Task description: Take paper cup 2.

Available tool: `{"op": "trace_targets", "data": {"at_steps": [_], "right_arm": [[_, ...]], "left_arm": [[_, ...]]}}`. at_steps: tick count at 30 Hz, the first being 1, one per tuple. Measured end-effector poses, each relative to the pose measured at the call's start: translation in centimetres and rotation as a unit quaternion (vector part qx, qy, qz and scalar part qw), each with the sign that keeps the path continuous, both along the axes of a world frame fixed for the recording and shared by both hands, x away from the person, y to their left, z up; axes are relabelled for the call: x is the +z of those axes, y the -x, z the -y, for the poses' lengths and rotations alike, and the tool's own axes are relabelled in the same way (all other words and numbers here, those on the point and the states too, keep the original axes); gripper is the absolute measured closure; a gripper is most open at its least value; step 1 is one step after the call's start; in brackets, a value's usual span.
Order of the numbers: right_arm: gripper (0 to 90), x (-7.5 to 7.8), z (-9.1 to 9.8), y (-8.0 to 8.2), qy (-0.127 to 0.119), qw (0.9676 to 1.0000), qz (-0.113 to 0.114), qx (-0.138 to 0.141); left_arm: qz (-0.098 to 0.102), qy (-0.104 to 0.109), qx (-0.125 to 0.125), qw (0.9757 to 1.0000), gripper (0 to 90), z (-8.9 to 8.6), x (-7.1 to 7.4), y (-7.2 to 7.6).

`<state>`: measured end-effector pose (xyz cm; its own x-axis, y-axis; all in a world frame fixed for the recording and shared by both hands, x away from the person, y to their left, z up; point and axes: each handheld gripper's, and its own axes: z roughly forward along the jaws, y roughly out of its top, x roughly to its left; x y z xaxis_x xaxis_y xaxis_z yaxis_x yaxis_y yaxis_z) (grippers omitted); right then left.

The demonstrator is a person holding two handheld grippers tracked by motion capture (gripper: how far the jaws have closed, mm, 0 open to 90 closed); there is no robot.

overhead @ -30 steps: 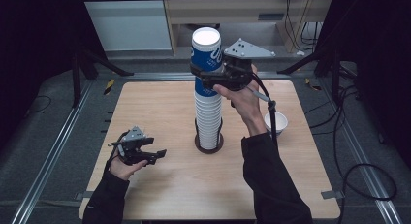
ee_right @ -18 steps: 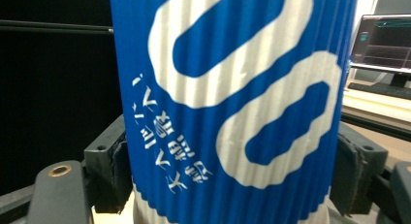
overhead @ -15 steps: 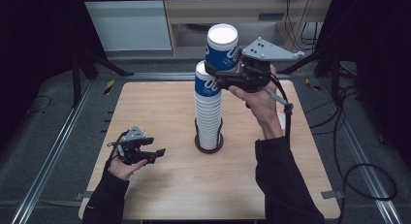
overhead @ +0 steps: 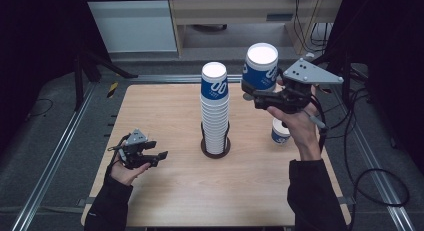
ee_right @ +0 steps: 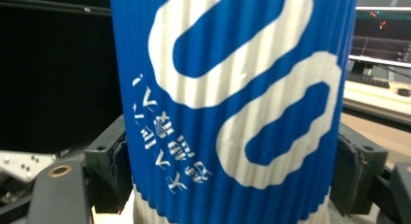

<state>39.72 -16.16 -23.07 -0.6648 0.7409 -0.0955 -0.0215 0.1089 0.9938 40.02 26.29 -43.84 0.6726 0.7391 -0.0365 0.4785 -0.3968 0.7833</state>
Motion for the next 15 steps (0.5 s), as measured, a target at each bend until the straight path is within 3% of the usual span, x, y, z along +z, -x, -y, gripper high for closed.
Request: {"op": "trace_targets", "data": {"at_steps": [8,15], "right_arm": [[20.1,-3.6,1.7,1.2,0.032,0.9991,-0.029,0.005],[20.2,-6.5,2.8,1.6,0.045,0.9970,-0.055,0.031]], "left_arm": [[0.000,0.012,-0.012,0.9999,36.4,0.3,0.3,0.3],[-0.001,0.012,-0.020,0.9997,36.1,1.0,0.5,0.5]]}}
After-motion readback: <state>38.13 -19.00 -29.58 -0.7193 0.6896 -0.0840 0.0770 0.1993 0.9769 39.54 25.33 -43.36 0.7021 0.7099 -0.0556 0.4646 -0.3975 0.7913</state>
